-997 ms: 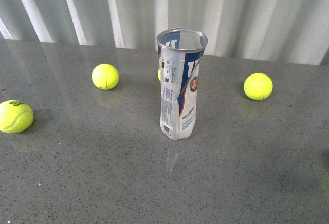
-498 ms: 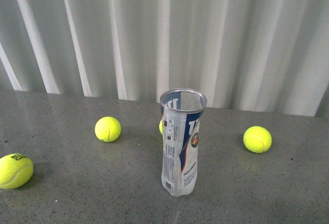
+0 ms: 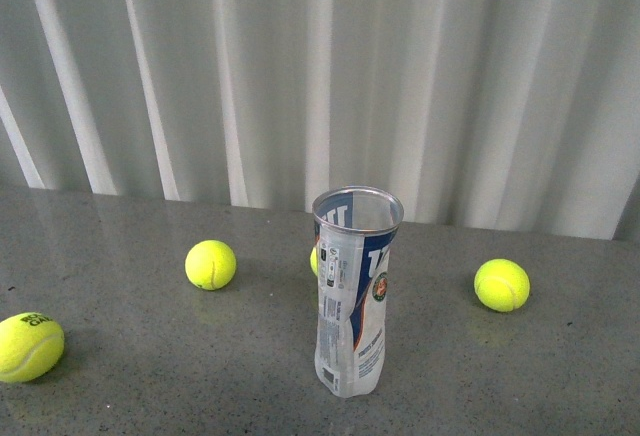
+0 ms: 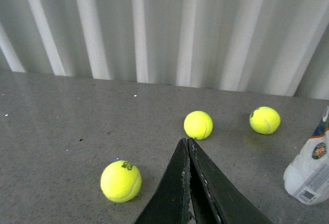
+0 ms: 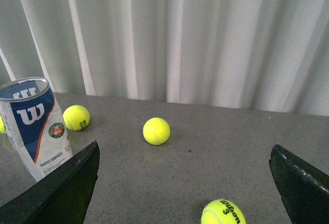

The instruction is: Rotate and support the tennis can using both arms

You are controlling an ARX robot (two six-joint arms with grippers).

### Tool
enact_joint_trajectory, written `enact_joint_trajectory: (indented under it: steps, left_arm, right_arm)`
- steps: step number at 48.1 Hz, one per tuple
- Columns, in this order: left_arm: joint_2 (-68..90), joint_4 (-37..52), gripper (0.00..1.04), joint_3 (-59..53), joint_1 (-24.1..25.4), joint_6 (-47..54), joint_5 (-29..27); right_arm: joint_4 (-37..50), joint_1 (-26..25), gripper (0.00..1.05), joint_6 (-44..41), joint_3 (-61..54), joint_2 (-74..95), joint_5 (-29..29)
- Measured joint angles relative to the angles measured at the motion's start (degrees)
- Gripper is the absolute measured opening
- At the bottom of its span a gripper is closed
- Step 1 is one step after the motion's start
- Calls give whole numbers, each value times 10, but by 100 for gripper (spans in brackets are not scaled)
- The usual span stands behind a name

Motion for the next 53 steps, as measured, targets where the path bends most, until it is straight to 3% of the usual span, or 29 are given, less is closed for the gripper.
enact_joint_trajectory:
  steps: [13, 20, 53]
  left_arm:
    - [-106, -66, 4, -39, 12, 0, 3]
    - [-125, -58, 4, -58, 12, 0, 4]
    - [-372, -290, 4, -59, 12, 0, 4]
  right_arm:
    - [0, 0, 97, 0, 0, 0, 0]
    - [0, 0, 97, 0, 0, 0, 0]
    - [0, 0, 97, 0, 0, 0, 0]
